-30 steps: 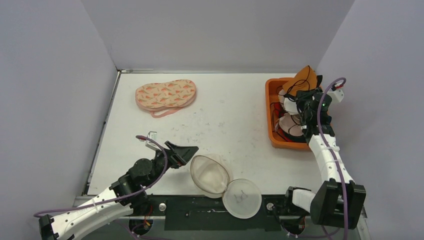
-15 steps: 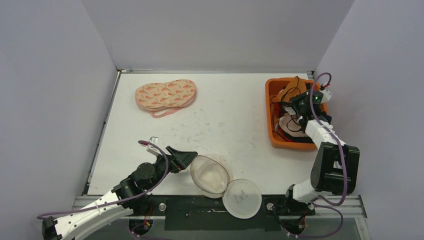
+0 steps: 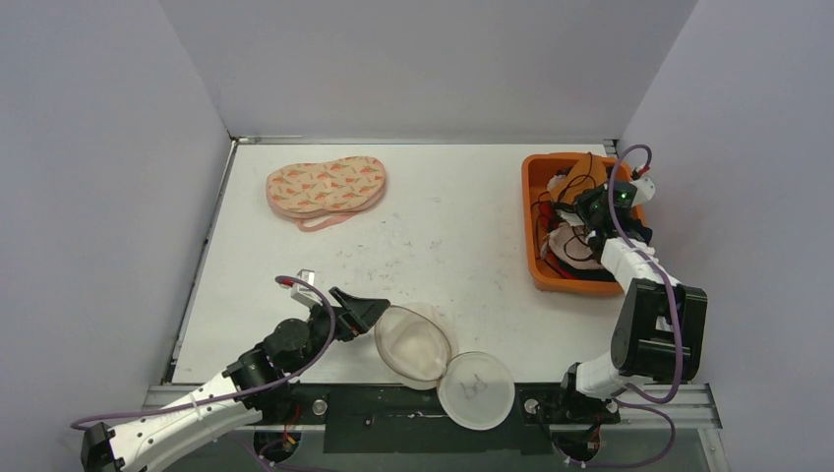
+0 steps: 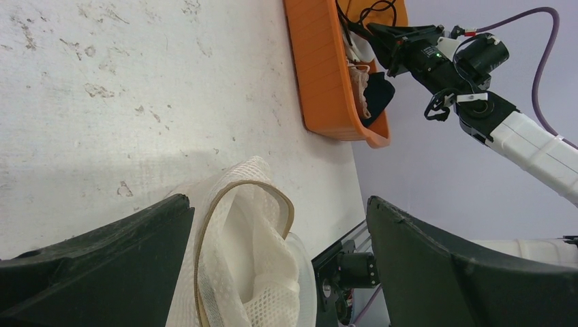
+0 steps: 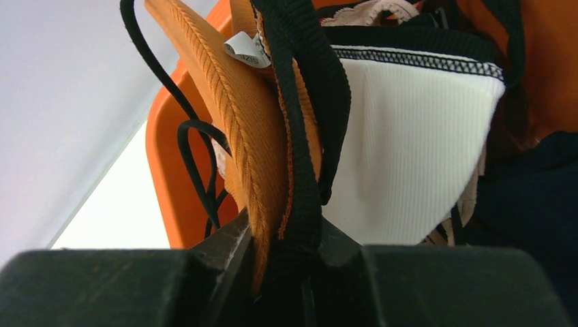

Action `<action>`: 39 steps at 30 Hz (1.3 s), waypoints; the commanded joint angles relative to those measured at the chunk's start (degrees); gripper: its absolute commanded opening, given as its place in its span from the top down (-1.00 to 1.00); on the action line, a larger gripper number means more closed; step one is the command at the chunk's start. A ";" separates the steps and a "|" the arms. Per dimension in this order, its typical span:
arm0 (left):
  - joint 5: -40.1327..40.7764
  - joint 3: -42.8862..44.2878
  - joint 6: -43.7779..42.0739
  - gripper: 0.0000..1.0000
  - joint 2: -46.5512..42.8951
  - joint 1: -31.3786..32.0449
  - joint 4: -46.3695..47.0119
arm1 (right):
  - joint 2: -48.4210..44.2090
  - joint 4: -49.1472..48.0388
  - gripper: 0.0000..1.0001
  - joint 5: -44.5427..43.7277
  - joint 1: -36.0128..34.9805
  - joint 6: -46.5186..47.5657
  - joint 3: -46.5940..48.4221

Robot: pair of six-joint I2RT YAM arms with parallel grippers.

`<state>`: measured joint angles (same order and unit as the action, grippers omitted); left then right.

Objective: Unzip the laundry bag and remove the bra
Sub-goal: Place the bra in the bin.

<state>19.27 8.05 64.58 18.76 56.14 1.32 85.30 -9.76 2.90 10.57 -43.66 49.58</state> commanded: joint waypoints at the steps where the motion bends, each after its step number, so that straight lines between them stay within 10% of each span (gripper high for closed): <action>1: -0.32 -0.44 0.87 -0.98 0.33 -0.32 3.79 | -0.70 -2.88 0.63 -2.34 0.67 1.91 -1.87; 11: -0.65 -0.38 1.01 -0.98 1.71 -0.30 4.95 | -5.92 3.04 -0.34 -6.88 -0.25 1.39 0.68; 23: 0.43 1.71 -0.07 -0.92 0.60 -0.54 -0.06 | -15.00 15.84 -1.00 -16.47 -8.01 3.84 12.13; 27: 2.42 3.69 -1.44 -0.93 -1.43 -0.54 -5.81 | -14.93 11.54 -0.81 -10.83 -8.46 4.15 12.92; 33: 2.39 4.67 -1.82 -0.94 -4.16 -0.55 -10.78 | -9.90 2.56 0.23 -3.38 -6.53 1.20 9.32; 39: 1.66 3.12 -0.22 -0.94 -5.98 -0.51 -11.56 | -5.22 -1.47 0.30 -0.08 -1.94 -1.71 3.89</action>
<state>20.80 10.15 63.99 13.93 55.86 -9.13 78.11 -5.91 0.05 6.04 -43.18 56.40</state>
